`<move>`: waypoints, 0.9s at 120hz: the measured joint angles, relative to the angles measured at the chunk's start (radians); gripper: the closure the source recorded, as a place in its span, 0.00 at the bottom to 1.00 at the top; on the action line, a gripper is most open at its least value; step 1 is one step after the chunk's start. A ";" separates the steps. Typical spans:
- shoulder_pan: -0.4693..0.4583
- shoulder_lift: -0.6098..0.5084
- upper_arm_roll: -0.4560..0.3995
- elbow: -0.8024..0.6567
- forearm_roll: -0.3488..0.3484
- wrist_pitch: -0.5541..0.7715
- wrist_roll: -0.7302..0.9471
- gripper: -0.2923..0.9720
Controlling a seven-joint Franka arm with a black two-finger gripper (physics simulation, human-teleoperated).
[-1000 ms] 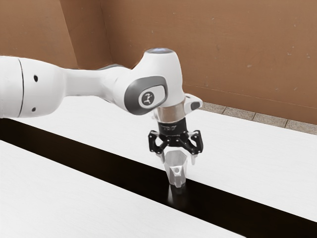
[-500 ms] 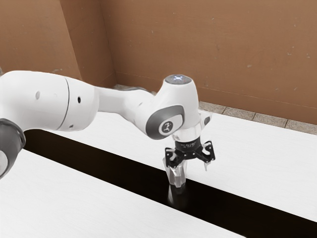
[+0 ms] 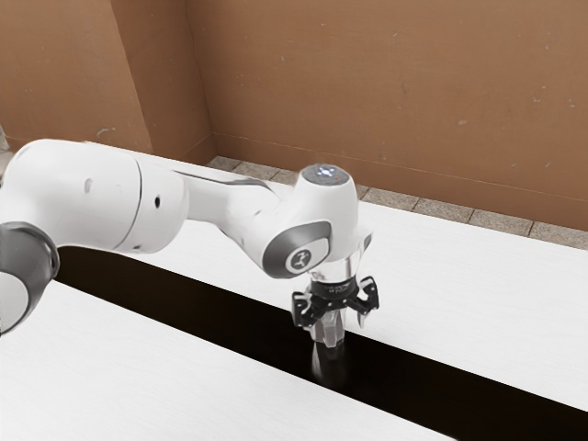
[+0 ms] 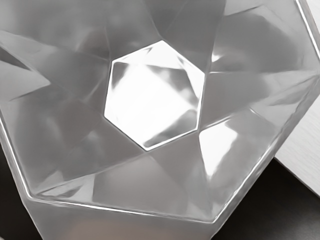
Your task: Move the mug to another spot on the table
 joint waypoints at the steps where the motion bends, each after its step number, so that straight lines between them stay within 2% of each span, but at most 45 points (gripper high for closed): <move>1: 0.000 0.001 0.000 -0.001 0.000 0.002 -0.002 0.26; 33: 0.002 0.011 0.000 -0.042 0.026 0.065 -0.041 0.31; 108: 0.001 -0.001 0.015 -0.068 0.038 0.082 -0.043 0.58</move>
